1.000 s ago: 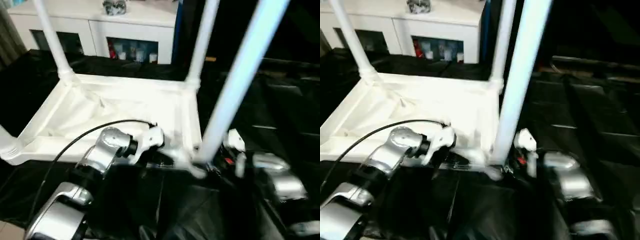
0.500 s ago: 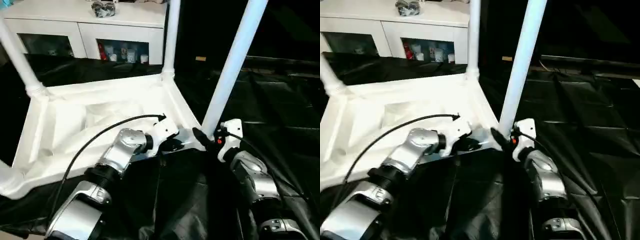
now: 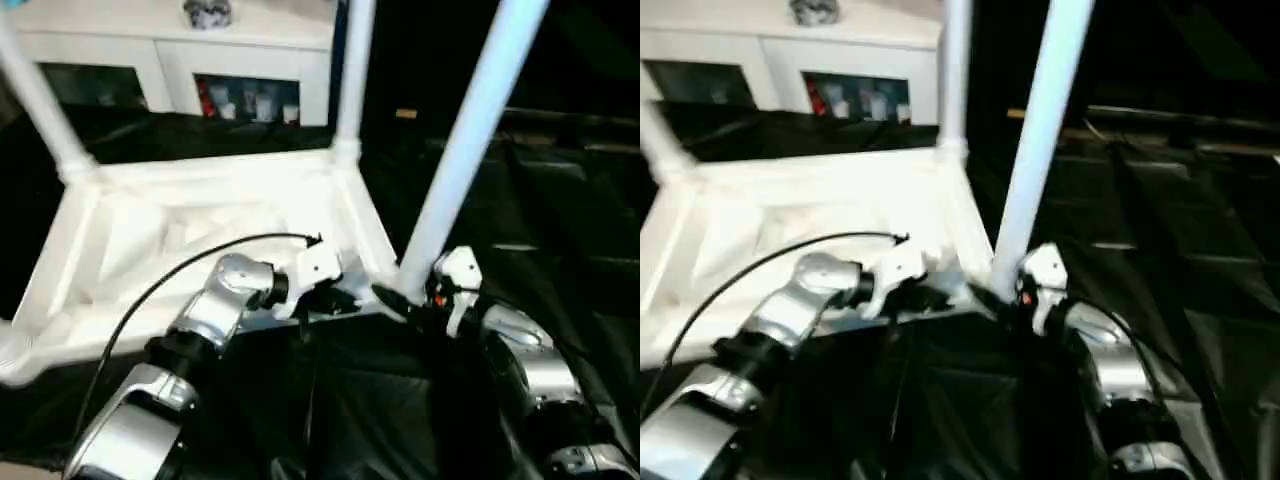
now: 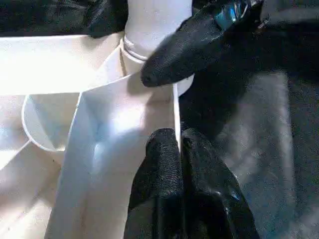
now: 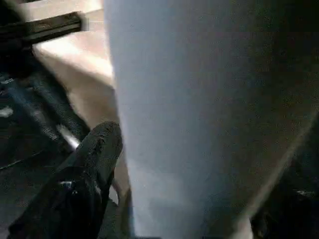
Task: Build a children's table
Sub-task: Rotate leg to tighten
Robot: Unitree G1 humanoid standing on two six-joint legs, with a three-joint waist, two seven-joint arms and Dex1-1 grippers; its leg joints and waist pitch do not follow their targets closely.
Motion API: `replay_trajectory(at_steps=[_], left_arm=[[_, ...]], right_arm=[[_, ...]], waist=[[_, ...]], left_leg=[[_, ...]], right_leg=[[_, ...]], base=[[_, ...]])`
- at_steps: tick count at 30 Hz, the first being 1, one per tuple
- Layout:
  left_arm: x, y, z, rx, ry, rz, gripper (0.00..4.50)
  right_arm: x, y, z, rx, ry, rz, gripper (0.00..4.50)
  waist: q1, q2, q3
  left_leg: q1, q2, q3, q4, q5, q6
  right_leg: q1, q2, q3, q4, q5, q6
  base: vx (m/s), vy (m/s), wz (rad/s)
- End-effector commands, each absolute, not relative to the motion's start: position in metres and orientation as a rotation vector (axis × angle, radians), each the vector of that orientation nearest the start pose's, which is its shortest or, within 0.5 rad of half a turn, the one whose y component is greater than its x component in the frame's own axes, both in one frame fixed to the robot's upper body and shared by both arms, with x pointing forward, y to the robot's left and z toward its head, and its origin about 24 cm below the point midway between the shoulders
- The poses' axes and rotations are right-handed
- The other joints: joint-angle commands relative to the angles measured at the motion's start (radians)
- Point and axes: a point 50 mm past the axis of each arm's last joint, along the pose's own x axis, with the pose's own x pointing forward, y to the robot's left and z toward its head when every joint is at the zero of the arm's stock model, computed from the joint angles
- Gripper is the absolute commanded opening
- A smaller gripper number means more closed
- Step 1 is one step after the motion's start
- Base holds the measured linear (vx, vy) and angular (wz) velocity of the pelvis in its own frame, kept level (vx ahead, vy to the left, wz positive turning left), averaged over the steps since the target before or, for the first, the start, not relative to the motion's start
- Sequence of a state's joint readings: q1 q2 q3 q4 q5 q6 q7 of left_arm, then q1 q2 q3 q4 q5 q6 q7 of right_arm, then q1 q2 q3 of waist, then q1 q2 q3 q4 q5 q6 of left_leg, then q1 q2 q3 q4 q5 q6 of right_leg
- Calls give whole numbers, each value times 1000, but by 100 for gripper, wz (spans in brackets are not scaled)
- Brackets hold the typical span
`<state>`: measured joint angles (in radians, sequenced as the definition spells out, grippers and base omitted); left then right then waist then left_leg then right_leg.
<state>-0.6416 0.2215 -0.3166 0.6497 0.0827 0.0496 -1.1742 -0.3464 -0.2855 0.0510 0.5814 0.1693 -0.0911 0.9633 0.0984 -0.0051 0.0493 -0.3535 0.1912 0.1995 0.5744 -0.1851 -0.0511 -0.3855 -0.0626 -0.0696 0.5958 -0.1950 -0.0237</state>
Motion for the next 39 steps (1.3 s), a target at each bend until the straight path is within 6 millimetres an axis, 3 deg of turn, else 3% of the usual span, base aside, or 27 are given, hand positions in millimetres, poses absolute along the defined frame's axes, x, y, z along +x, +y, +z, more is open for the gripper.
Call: replay_trajectory(at_steps=[1,4,8,12,14,19,20,23,24,26,29,31,34,36,39], left_arm=[[315,68,61,454,303,-1494,0],[314,73,61,464,320,-1532,0],[309,82,61,462,355,-1619,0],[307,85,61,461,377,-1650,0],[307,86,61,461,386,-1658,0],[309,87,59,456,368,-1599,0],[312,86,59,451,357,-1554,0],[318,82,60,443,338,-1480,0],[322,78,62,432,321,-1426,0],[326,73,63,421,304,-1374,0],[332,58,66,388,277,-1273,0],[333,54,66,379,272,-1245,0],[334,47,67,366,266,-1214,0],[333,42,66,372,264,-1191,0],[330,37,64,376,263,-1209,0]], right_arm=[[278,-146,6,-38,271,1086,321],[272,-151,10,-36,289,1191,294],[260,-159,17,-30,346,1401,265],[257,-162,18,-33,382,1466,250],[257,-162,17,-32,392,1480,248],[253,-156,14,-7,399,1482,247],[252,-154,13,15,394,1461,247],[252,-153,10,31,387,1407,247],[256,-151,5,43,376,1313,247],[261,-150,-1,61,373,1202,247],[277,-145,-12,97,346,960,247],[282,-143,-17,100,349,882,247],[290,-140,-23,98,362,758,247],[296,-136,-25,90,371,612,247],[299,-123,-21,97,326,591,247]], waist=[[4,-5,-55],[11,-9,-54],[22,-4,-57],[28,-7,-58],[29,-13,-57],[31,-13,-57],[31,-19,-57],[40,-15,-52],[40,-16,-51],[34,-13,-47],[19,-14,-44],[0,-12,-45],[-17,-15,-44],[-19,-15,-45],[-23,-13,-49]], left_leg=[[7,57,-21,-60,-177,84],[11,56,-21,-60,-194,76],[11,59,-22,-59,-186,84],[7,58,-23,-58,-163,85],[7,58,-23,-59,-168,80],[7,57,-23,-58,-153,79],[7,57,-22,-57,-152,80],[12,57,-21,-59,-178,71],[15,56,-21,-60,-192,65],[16,55,-29,-68,-239,34],[18,52,-36,-73,-283,5],[11,51,-40,-75,-294,-2],[15,48,-39,-73,-310,8],[10,49,-39,-75,-288,18],[11,48,-35,-73,-276,25]], right_leg=[[42,-92,53,-67,-154,-233],[41,-93,53,-72,-194,-225],[40,-94,54,-69,-179,-223],[43,-94,52,-64,-149,-234],[42,-96,51,-65,-182,-228],[41,-96,52,-66,-185,-218],[41,-95,52,-66,-185,-216],[34,-96,53,-75,-239,-201],[33,-97,53,-78,-266,-196],[33,-105,52,-91,-390,-168],[30,-107,48,-102,-488,-136],[34,-107,44,-102,-499,-129],[29,-106,44,-108,-497,-133],[29,-105,47,-103,-459,-139],[28,-104,50,-98,-398,-152]], base=[[0,0,0],[0,0,0],[0,0,0],[0,0,0],[0,0,0],[0,0,0],[0,0,0],[0,0,0],[0,0,0],[0,0,0],[0,0,0],[0,0,0],[0,0,0],[0,0,0],[0,0,0]])
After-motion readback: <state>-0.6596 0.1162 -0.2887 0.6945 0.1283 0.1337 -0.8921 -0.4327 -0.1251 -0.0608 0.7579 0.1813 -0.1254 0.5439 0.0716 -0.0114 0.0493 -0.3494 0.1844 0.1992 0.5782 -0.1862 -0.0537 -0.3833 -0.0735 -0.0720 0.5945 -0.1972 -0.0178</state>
